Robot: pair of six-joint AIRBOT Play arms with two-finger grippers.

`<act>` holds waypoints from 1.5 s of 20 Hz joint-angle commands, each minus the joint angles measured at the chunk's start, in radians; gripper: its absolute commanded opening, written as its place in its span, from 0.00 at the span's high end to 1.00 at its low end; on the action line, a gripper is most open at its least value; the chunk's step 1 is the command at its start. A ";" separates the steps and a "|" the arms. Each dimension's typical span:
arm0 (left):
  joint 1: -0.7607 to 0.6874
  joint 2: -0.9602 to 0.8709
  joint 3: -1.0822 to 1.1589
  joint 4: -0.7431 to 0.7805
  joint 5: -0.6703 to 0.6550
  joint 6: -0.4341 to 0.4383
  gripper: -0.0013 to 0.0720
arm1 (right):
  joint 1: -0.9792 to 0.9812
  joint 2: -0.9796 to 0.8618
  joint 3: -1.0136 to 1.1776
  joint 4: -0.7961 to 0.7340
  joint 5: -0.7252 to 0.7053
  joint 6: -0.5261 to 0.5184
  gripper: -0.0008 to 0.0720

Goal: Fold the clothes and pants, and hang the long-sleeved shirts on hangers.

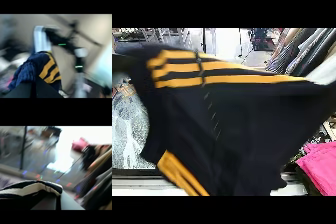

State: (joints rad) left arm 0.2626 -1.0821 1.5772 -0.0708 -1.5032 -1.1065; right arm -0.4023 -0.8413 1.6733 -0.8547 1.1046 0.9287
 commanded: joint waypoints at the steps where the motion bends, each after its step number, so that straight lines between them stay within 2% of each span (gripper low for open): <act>1: -0.076 -0.117 -0.124 0.340 0.191 0.007 0.96 | 0.077 -0.293 -0.051 0.085 0.115 -0.007 0.97; 3: -0.148 -0.252 -0.182 0.423 0.360 0.026 0.96 | 0.174 -0.491 -0.087 0.027 0.017 -0.007 0.97; 5: -0.195 -0.406 -0.185 0.470 0.567 0.026 0.96 | 0.240 -0.692 -0.086 -0.020 -0.203 0.030 0.98; 7: -0.209 -0.553 -0.183 0.420 0.803 0.041 0.93 | 0.263 -0.863 -0.058 -0.009 -0.438 0.169 0.97; 8: -0.210 -0.602 -0.182 0.356 0.900 0.083 0.89 | 0.264 -0.932 -0.020 -0.006 -0.489 0.256 0.97; 9: -0.206 -0.639 -0.167 0.298 0.955 0.137 0.89 | 0.264 -0.980 0.023 -0.006 -0.502 0.322 0.86; 10: -0.194 -0.666 -0.137 0.266 0.973 0.197 0.78 | 0.259 -1.009 0.068 -0.007 -0.497 0.342 0.59; 11: -0.179 -0.678 -0.103 0.265 0.969 0.244 0.32 | 0.252 -1.017 0.103 -0.011 -0.490 0.366 0.47; 12: -0.161 -0.678 -0.079 0.266 0.956 0.259 0.01 | 0.242 -1.009 0.130 -0.013 -0.460 0.400 0.37; 13: -0.139 -0.673 -0.059 0.272 0.911 0.259 0.01 | 0.227 -0.999 0.162 -0.014 -0.371 0.412 0.30; 15: -0.080 -0.656 -0.042 0.294 0.743 0.257 0.01 | 0.199 -0.976 0.185 -0.018 -0.111 0.404 0.30; 16: -0.055 -0.648 -0.042 0.338 0.665 0.230 0.03 | 0.189 -0.972 0.185 -0.026 0.058 0.387 0.30; 17: -0.032 -0.641 -0.042 0.426 0.586 0.144 0.03 | 0.189 -0.971 0.173 -0.042 0.205 0.386 0.30; 18: -0.016 -0.637 -0.042 0.532 0.514 0.030 0.07 | 0.192 -0.966 0.137 -0.042 0.337 0.387 0.30; 19: 0.000 -0.634 -0.042 0.666 0.433 -0.077 0.20 | 0.199 -0.948 0.076 -0.036 0.407 0.388 0.30; 20: 0.003 -0.633 -0.042 0.788 0.356 -0.146 0.26 | 0.208 -0.913 -0.014 -0.037 0.412 0.391 0.30; 21: 0.003 -0.633 -0.042 0.896 0.279 -0.199 0.26 | 0.222 -0.872 -0.107 -0.037 0.362 0.391 0.30; 22: 0.002 -0.633 -0.042 0.956 0.220 -0.215 0.26 | 0.241 -0.833 -0.201 -0.036 0.299 0.390 0.30; 25: -0.013 -0.633 -0.042 0.925 0.132 -0.214 0.26 | 0.332 -0.815 -0.343 -0.035 0.194 0.337 0.28; 30: -0.034 -0.632 -0.042 0.893 0.103 -0.213 0.26 | 0.423 -0.887 -0.360 -0.040 0.006 0.326 0.28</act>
State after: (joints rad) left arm 0.2367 -1.7153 1.5341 0.8085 -1.3422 -1.3025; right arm -0.0208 -1.7016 1.3437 -0.8909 1.2133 1.2694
